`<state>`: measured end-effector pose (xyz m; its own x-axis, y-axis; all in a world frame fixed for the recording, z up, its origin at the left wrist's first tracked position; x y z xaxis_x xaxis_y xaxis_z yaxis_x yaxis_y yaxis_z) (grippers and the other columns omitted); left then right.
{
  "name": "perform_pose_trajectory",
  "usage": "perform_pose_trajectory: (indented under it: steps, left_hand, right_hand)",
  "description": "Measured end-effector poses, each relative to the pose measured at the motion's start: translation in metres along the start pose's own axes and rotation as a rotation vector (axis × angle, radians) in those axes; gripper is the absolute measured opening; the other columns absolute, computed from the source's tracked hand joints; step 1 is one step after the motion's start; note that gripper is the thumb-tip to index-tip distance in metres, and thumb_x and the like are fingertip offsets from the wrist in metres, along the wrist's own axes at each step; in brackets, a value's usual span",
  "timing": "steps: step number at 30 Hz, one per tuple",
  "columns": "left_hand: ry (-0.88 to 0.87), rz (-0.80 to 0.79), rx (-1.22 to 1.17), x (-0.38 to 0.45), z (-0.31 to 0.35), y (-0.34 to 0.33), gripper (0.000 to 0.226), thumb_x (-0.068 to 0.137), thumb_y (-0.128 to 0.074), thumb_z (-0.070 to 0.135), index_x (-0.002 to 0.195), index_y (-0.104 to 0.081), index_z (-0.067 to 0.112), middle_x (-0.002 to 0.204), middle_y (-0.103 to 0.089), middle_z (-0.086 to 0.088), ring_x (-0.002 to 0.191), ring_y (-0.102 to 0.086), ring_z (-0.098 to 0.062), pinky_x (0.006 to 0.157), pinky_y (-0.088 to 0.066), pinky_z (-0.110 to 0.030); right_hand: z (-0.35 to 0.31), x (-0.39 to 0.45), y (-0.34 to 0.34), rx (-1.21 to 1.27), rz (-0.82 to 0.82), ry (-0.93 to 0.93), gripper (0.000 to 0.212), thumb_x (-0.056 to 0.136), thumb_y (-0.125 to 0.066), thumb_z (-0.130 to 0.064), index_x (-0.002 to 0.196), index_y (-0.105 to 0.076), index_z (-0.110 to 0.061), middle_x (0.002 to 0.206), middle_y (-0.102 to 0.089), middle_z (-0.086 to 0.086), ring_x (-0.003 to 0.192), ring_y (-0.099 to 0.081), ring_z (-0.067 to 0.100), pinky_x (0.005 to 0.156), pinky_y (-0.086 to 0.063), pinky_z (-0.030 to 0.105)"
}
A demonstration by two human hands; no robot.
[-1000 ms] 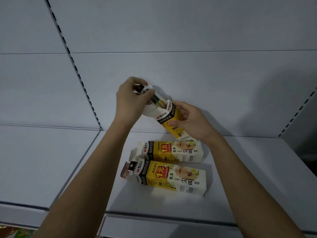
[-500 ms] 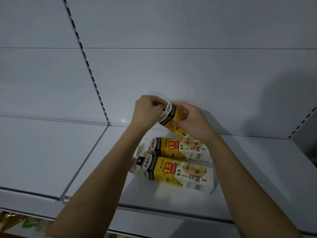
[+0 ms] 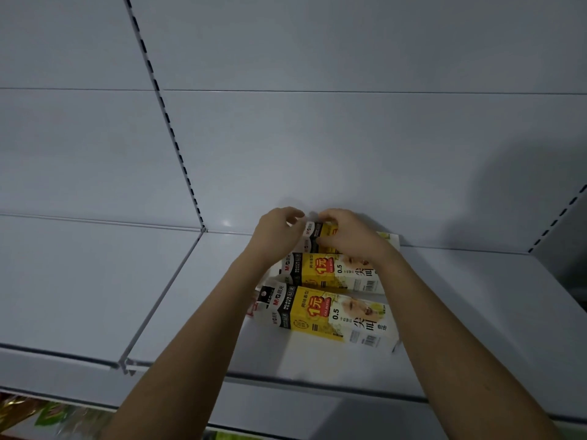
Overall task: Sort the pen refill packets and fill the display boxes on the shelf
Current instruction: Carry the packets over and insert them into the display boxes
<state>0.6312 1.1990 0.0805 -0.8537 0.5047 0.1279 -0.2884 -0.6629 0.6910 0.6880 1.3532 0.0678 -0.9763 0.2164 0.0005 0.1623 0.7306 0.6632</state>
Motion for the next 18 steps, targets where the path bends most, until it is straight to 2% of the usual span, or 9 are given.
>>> perform_pose_trajectory:
  steps: [1, 2, 4, 7, 10, 12, 14, 18]
  left_hand:
    - [-0.008, 0.035, -0.023, -0.004, -0.003, 0.002, 0.032, 0.099, -0.050, 0.022, 0.126, -0.065, 0.014, 0.115, -0.069, -0.006, 0.101, -0.064, -0.019, 0.090, -0.052, -0.036]
    - [-0.018, 0.073, -0.038, -0.008, -0.007, 0.005, 0.029, 0.098, -0.050, 0.020, 0.122, -0.067, 0.015, 0.110, -0.070, -0.003, 0.097, -0.064, -0.018, 0.088, -0.052, -0.035]
    - [-0.027, 0.150, -0.049, -0.019, -0.015, 0.012, 0.026, 0.097, -0.051, 0.017, 0.115, -0.070, 0.015, 0.106, -0.070, 0.001, 0.093, -0.063, -0.013, 0.081, -0.050, -0.028]
    - [0.020, 0.224, -0.057, -0.034, -0.031, 0.022, 0.024, 0.096, -0.051, 0.015, 0.106, -0.073, 0.017, 0.101, -0.071, 0.003, 0.087, -0.063, -0.011, 0.074, -0.047, -0.024]
    - [0.118, 0.216, -0.044, -0.054, -0.052, 0.030, 0.020, 0.094, -0.052, 0.018, 0.099, -0.072, 0.019, 0.094, -0.069, 0.005, 0.086, -0.063, -0.013, 0.073, -0.047, -0.025]
    - [0.202, 0.170, -0.045, -0.068, -0.069, 0.030, 0.014, 0.093, -0.055, 0.022, 0.095, -0.068, 0.019, 0.091, -0.069, 0.001, 0.083, -0.066, -0.020, 0.078, -0.054, -0.034]
    - [0.282, 0.099, -0.100, -0.083, -0.083, 0.027, 0.009, 0.091, -0.058, 0.022, 0.093, -0.066, 0.017, 0.086, -0.072, -0.004, 0.075, -0.069, -0.024, 0.075, -0.058, -0.039]
    - [0.344, 0.048, -0.338, -0.101, -0.088, 0.023, 0.004, 0.089, -0.064, 0.013, 0.090, -0.067, 0.011, 0.077, -0.075, -0.009, 0.070, -0.072, -0.025, 0.077, -0.061, -0.045]
  right_hand:
    - [-0.004, -0.004, 0.000, -0.005, 0.021, 0.019, 0.042, 0.092, -0.067, -0.018, 0.133, -0.056, -0.022, 0.119, -0.054, -0.012, 0.073, -0.056, 0.003, 0.047, -0.045, 0.013]
    - [-0.011, -0.010, 0.000, -0.015, 0.054, 0.052, 0.038, 0.094, -0.065, -0.020, 0.131, -0.057, -0.021, 0.115, -0.051, -0.013, 0.073, -0.052, 0.000, 0.048, -0.043, 0.012]
    - [-0.028, -0.021, -0.004, -0.018, 0.084, 0.124, 0.027, 0.096, -0.063, -0.022, 0.122, -0.063, -0.021, 0.107, -0.055, -0.015, 0.081, -0.052, -0.002, 0.065, -0.048, 0.017]
    - [-0.050, -0.040, -0.022, -0.037, -0.081, 0.156, 0.012, 0.094, -0.064, -0.027, 0.105, -0.067, -0.024, 0.101, -0.064, -0.009, 0.086, -0.060, 0.004, 0.068, -0.047, 0.022]
    - [-0.060, -0.063, -0.039, -0.215, -0.256, 0.120, 0.026, 0.089, -0.069, -0.039, 0.109, -0.063, -0.024, 0.106, -0.063, -0.008, 0.093, -0.061, 0.010, 0.079, -0.052, 0.031]
    - [-0.060, -0.077, -0.049, -0.323, -0.297, 0.107, 0.042, 0.085, -0.073, -0.042, 0.119, -0.056, -0.023, 0.114, -0.060, -0.008, 0.100, -0.059, 0.014, 0.085, -0.052, 0.037]
    - [-0.058, -0.086, -0.061, -0.373, -0.301, 0.135, 0.051, 0.082, -0.076, -0.037, 0.125, -0.049, -0.027, 0.119, -0.057, -0.008, 0.102, -0.056, 0.015, 0.086, -0.051, 0.038]
    - [-0.054, -0.089, -0.075, -0.373, -0.279, 0.227, 0.042, 0.087, -0.070, -0.025, 0.123, -0.053, -0.035, 0.112, -0.051, -0.004, 0.102, -0.051, 0.017, 0.084, -0.046, 0.034]
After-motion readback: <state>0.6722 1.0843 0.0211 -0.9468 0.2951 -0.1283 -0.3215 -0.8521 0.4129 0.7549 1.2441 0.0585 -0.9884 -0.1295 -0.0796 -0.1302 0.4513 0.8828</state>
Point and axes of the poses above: each hand's wrist, its own x-axis towards the middle knuckle, its own y-axis out of the back of the hand, z = x × y, the point moved 2 cm from there along x, towards the middle knuckle
